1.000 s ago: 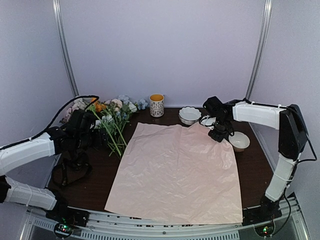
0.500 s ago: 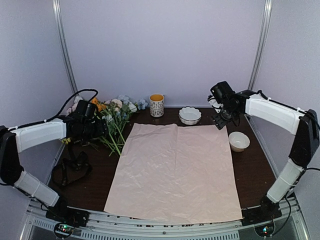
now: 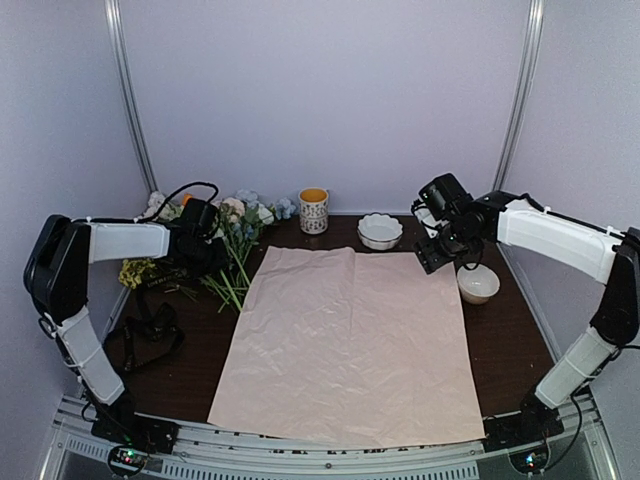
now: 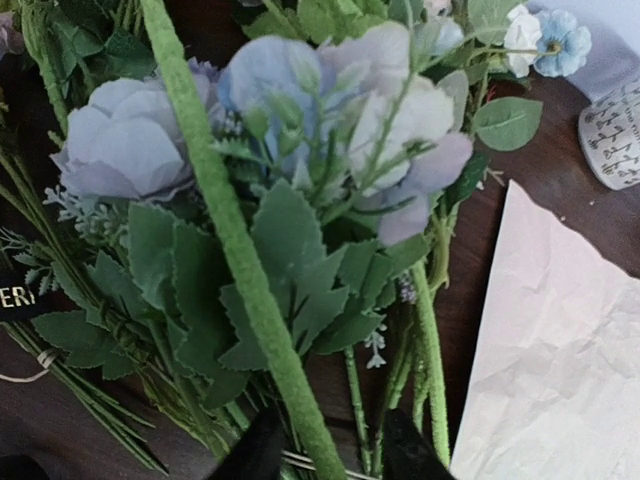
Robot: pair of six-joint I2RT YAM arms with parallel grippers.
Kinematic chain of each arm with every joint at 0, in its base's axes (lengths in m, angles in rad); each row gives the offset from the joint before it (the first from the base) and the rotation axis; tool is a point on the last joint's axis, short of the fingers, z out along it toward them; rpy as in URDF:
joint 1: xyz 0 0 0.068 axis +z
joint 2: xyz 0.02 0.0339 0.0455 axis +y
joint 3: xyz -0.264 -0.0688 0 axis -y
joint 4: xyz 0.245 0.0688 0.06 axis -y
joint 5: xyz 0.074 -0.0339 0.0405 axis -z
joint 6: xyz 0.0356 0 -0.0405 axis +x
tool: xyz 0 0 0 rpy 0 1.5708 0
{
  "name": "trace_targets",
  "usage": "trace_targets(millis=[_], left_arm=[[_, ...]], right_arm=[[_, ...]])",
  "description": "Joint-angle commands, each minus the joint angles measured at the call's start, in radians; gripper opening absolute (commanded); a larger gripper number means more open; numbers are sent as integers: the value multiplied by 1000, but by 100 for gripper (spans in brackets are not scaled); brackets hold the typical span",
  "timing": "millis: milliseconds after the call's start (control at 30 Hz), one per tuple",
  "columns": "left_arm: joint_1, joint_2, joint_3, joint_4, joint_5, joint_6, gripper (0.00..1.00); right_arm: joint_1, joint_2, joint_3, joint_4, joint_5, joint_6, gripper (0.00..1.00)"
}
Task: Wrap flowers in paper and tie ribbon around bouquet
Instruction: Pick up the fake flower from the center of the board.
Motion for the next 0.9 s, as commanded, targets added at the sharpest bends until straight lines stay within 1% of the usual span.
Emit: trace_targets(millis=[0, 33, 167, 300, 433, 600, 633, 700, 767, 800, 867], left_arm=[[4, 17, 7, 18, 0, -12, 28], [5, 16, 3, 21, 2, -12, 24], [5, -10, -22, 33, -9, -19, 1], [5, -76, -51, 57, -21, -28, 0], [4, -215, -111, 92, -88, -20, 0], [-9, -435, -193, 189, -140, 107, 0], [-39, -535, -225, 240, -170, 171, 0], [-89, -613, -270, 307, -176, 244, 0], [-184, -676, -310, 404, -166, 338, 0], [-223, -697, -333, 468, -138, 377, 0], [-267, -726, -389, 606, -19, 393, 0]], right_arm=[[15, 6, 6, -28, 26, 28, 74], [16, 8, 10, -31, 26, 27, 74], [24, 21, 37, -39, 23, 27, 74], [32, 31, 71, -53, 23, 25, 74], [36, 18, 91, -54, 13, 35, 74], [47, -32, 84, -10, -69, 42, 74], [56, -64, 77, 38, -149, 39, 74], [72, -94, 67, 89, -234, 36, 74], [93, -128, 54, 176, -339, 38, 74], [102, -143, 45, 230, -400, 49, 74], [119, -173, 22, 346, -530, 85, 74]])
